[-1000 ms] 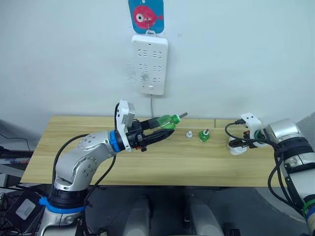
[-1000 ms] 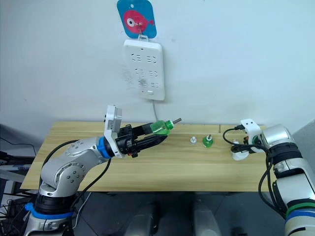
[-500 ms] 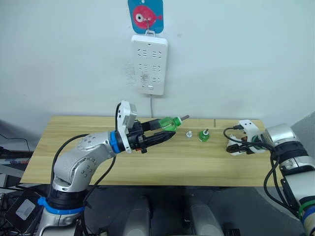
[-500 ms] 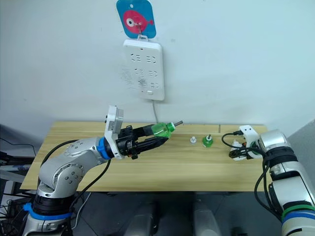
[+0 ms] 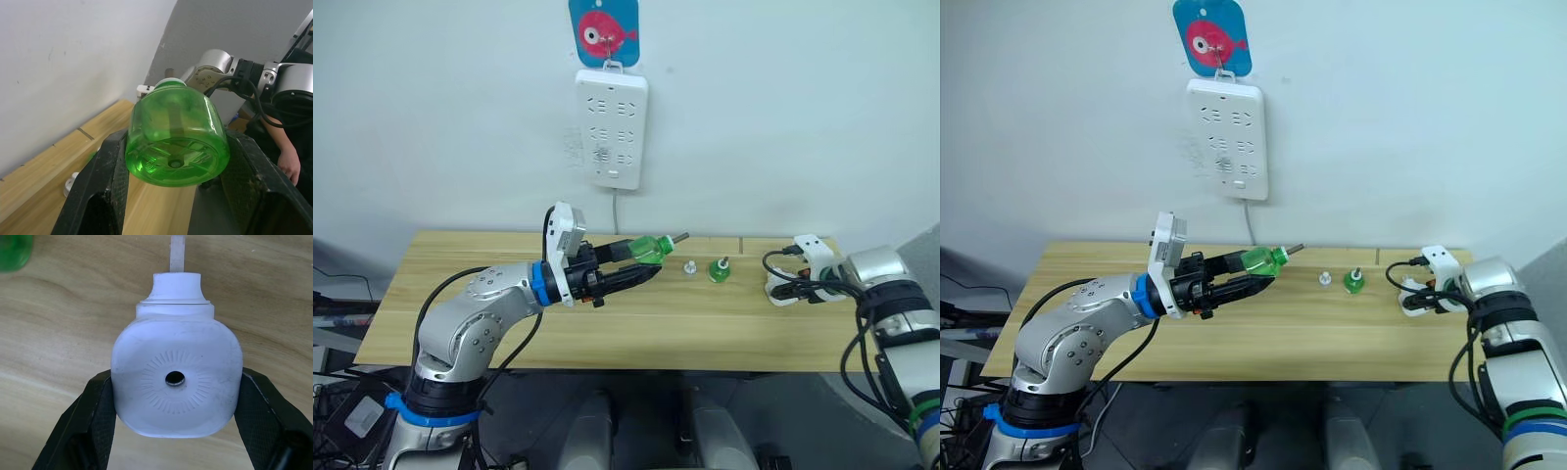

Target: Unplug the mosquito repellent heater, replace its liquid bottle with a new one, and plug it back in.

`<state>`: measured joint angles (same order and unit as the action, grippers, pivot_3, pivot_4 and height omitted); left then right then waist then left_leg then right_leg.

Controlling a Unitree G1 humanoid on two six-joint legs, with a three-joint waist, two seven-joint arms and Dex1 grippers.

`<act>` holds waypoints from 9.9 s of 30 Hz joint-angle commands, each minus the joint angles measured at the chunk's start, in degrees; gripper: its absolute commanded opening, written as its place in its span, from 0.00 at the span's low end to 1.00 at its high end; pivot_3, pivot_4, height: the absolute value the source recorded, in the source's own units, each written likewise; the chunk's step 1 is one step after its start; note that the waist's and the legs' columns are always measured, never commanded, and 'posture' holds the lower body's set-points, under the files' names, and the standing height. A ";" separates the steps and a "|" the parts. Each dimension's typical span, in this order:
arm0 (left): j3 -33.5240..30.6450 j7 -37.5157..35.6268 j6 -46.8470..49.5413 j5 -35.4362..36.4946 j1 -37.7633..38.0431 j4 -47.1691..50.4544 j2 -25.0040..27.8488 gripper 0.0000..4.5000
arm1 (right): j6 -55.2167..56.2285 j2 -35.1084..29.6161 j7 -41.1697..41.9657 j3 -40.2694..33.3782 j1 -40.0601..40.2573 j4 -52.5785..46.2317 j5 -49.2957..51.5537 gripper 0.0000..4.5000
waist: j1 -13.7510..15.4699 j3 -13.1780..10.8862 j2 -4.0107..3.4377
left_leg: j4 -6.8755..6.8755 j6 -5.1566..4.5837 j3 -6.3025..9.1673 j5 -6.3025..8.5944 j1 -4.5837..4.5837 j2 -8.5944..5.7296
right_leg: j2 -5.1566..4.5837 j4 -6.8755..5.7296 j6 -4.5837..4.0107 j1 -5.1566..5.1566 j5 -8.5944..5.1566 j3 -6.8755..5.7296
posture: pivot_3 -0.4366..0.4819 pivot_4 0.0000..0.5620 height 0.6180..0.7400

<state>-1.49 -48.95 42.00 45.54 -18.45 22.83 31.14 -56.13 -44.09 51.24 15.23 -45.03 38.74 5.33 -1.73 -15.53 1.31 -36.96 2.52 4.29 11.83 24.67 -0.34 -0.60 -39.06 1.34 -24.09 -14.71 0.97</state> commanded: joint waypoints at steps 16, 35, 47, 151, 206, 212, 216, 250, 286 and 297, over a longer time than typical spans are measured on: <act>1.79 -4.01 -2.19 1.67 -0.41 1.66 -0.64 0.50 | -36.37 -7.57 14.31 -15.99 -6.05 -30.53 53.20 0.66 | 0.26 0.04 0.07 | -0.05 -0.02 0.05 0.01 0.10 -0.04 | -0.03 0.08 0.03 0.01 0.04 -0.07 | 0.44 0.39 1.00; 3.69 -4.01 -2.13 1.38 -2.97 0.30 -2.50 0.50 | -36.37 -7.41 -4.73 -16.38 -5.94 -26.37 74.62 0.66 | 0.00 0.04 0.07 | -0.05 -0.03 0.01 0.01 0.08 0.05 | 0.08 0.06 0.05 0.00 0.05 -0.05 | 0.44 0.40 1.00; 5.93 -3.47 -2.99 -0.07 -5.84 -1.83 -6.12 0.50 | -36.37 -5.90 -8.70 -16.13 -5.61 -26.48 78.65 0.66 | 0.00 0.04 0.07 | -0.04 -0.03 0.00 0.02 0.09 0.06 | 0.10 0.07 0.05 -0.01 0.05 -0.05 | 0.44 0.42 1.00; 4.02 -8.22 0.13 1.43 -9.23 -0.82 -1.01 0.50 | -36.37 -4.02 -22.03 -16.92 -8.43 -21.10 93.99 0.66 | -0.10 0.03 0.08 | -0.03 -0.04 0.00 0.02 0.09 0.09 | 0.15 0.08 0.05 -0.01 0.04 -0.02 | 0.43 0.44 1.00; 6.99 -7.82 -3.60 -2.85 -13.44 -4.16 -6.90 0.50 | -30.90 -5.88 -28.45 -11.36 -5.47 -31.49 105.56 0.66 | -0.10 0.03 0.09 | -0.03 -0.05 -0.01 0.02 0.11 0.09 | 0.16 0.10 0.06 -0.03 0.04 -0.03 | 0.43 0.41 1.00; 6.25 -7.31 -5.23 -4.73 -14.09 -6.24 -7.61 0.50 | -29.81 -6.92 -29.17 -10.47 -4.38 -33.35 104.77 0.99 | -0.10 0.03 0.09 | -0.03 -0.05 -0.01 0.02 0.11 0.10 | 0.18 0.10 0.07 -0.02 0.03 -0.02 | 0.42 0.42 1.00; 5.86 -7.60 -5.75 -4.93 -14.81 -7.49 -7.28 0.50 | -30.50 -7.97 -27.19 -10.72 -1.97 -37.54 102.63 0.99 | -0.09 0.03 0.08 | -0.02 -0.05 0.02 0.02 0.12 0.11 | 0.18 0.10 0.07 -0.03 0.03 -0.04 | 0.43 0.42 1.00; 1.22 -4.53 -0.73 1.54 -13.20 -4.31 -2.53 0.50 | -31.41 1.74 1.73 -18.80 -1.42 -41.06 60.72 0.01 | 0.24 0.03 0.08 | -0.04 -0.04 0.12 0.02 0.11 0.10 | 0.12 0.09 0.07 0.00 0.03 -0.11 | 0.46 0.38 1.00; 2.81 -5.11 -0.02 2.07 -9.64 -1.38 -1.47 0.50 | -17.16 5.20 -0.61 -12.52 -19.01 -21.23 44.44 0.01 | -0.11 0.03 0.07 | -0.02 -0.04 0.00 0.02 0.10 0.10 | 0.13 0.06 0.05 -0.06 0.04 -0.04 | 0.46 0.40 1.00; 1.64 -4.94 0.69 3.57 -10.08 -1.51 -0.27 0.50 | -22.74 -6.21 18.57 -9.56 -11.43 -25.17 45.03 0.01 | -0.11 0.02 0.06 | -0.03 -0.05 0.02 0.02 0.09 0.10 | 0.12 0.06 0.06 -0.05 0.03 -0.06 | 0.46 0.41 1.00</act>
<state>1.75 -53.36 42.85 47.56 -27.71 19.62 30.65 -77.90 -49.49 67.16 5.87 -56.36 15.68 48.83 -1.83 -15.51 1.37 -36.99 2.48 4.29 11.85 24.75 -0.22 -0.47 -39.00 1.40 -24.13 -14.67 0.93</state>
